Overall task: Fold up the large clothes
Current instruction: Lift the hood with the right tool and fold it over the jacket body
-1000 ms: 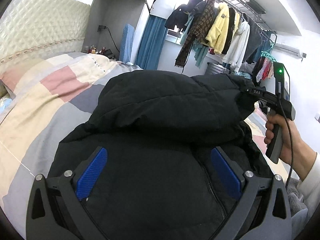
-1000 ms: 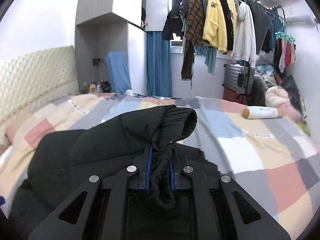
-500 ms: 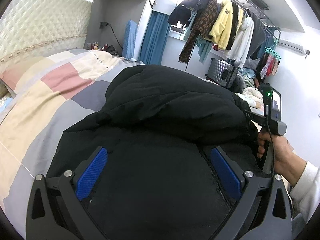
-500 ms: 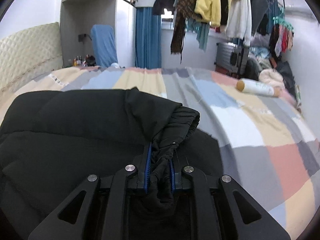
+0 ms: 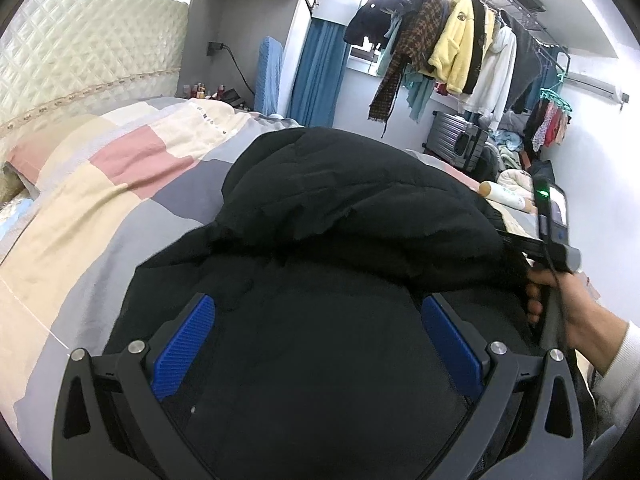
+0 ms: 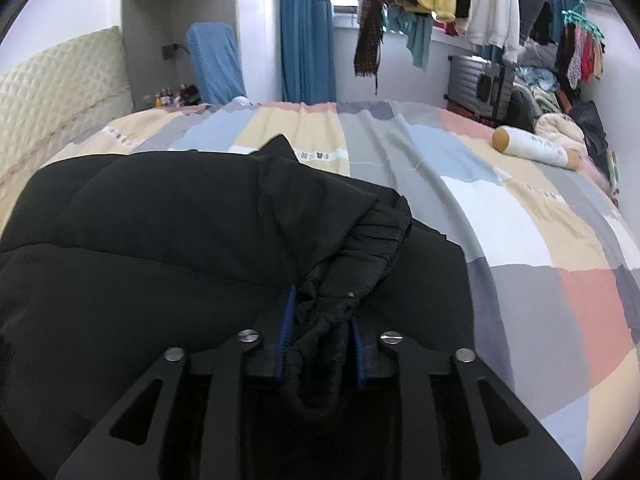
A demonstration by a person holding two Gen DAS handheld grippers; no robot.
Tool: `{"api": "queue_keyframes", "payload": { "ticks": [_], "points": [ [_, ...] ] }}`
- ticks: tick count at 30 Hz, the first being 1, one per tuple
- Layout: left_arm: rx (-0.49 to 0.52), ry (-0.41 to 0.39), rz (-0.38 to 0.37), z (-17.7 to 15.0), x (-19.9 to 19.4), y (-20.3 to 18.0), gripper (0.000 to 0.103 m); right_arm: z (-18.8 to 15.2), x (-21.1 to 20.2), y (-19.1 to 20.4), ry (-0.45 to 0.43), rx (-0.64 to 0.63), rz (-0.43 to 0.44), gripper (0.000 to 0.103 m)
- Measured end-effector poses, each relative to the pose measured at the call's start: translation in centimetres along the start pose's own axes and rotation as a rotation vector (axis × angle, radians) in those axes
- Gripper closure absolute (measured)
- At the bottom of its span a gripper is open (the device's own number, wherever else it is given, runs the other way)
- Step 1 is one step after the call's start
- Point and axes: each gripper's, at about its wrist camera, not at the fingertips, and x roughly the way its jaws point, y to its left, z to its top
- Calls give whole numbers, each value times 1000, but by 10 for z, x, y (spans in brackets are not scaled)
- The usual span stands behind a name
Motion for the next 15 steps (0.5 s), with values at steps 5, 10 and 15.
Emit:
{"api": "queue_keyframes", "payload": {
  "ticks": [5, 10, 15],
  "points": [
    [56, -4, 73, 17, 12, 8, 0, -15, -34, -17, -42, 8, 58, 52],
    [113, 44, 188, 33, 36, 27, 0, -24, -56, -35, -34, 31, 67, 34],
    [94, 179, 312, 27, 74, 58, 0, -35, -46, -45, 20, -10, 45, 31]
  ]
}}
